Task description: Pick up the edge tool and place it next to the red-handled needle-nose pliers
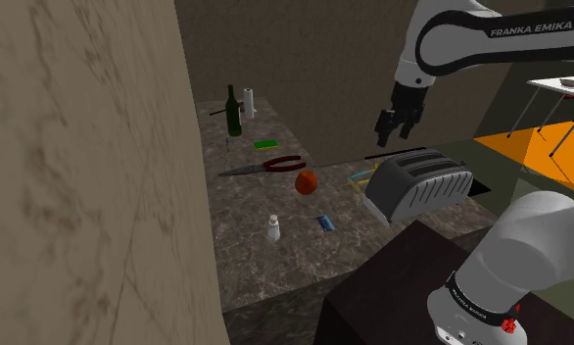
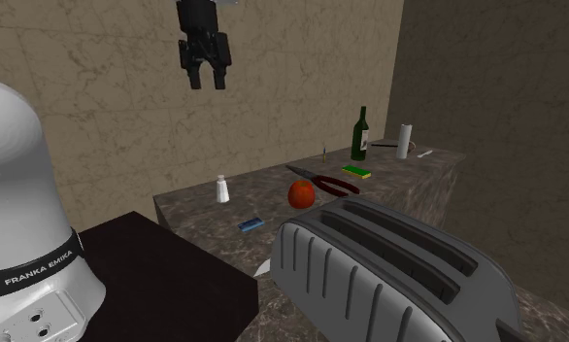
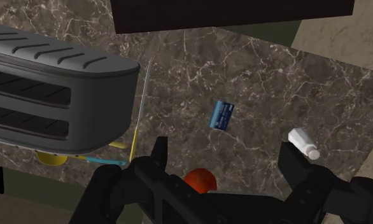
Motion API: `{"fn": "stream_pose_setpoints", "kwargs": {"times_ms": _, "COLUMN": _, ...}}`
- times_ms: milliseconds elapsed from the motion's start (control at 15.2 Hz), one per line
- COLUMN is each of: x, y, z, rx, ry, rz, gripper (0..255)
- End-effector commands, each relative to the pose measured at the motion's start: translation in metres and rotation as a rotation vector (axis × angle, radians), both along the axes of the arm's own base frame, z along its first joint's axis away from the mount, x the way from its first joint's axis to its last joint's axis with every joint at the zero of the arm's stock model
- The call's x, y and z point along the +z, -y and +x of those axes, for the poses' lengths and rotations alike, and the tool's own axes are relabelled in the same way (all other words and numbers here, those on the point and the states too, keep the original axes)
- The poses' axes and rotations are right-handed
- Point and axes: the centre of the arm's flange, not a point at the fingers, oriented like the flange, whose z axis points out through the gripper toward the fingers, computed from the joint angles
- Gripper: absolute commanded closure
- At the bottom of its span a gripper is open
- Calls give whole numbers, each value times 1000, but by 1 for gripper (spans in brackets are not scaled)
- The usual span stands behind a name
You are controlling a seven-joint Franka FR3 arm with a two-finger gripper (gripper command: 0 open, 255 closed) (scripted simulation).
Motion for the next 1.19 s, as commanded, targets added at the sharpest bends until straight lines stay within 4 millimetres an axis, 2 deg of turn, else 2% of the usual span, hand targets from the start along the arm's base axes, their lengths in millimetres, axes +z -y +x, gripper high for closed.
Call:
{"fn": "stream_pose_setpoints", "kwargs": {"times_ms": 0, "x": -22, "y": 12, "z": 13, "rx": -11, "ry": 1, "rz": 2, "gripper": 0}}
{"fn": "stream_pose_setpoints", "kwargs": {"times_ms": 1122, "x": -201, "y": 111, "z": 110, "rx": -102, "ry": -7, "rz": 23, "gripper": 0}}
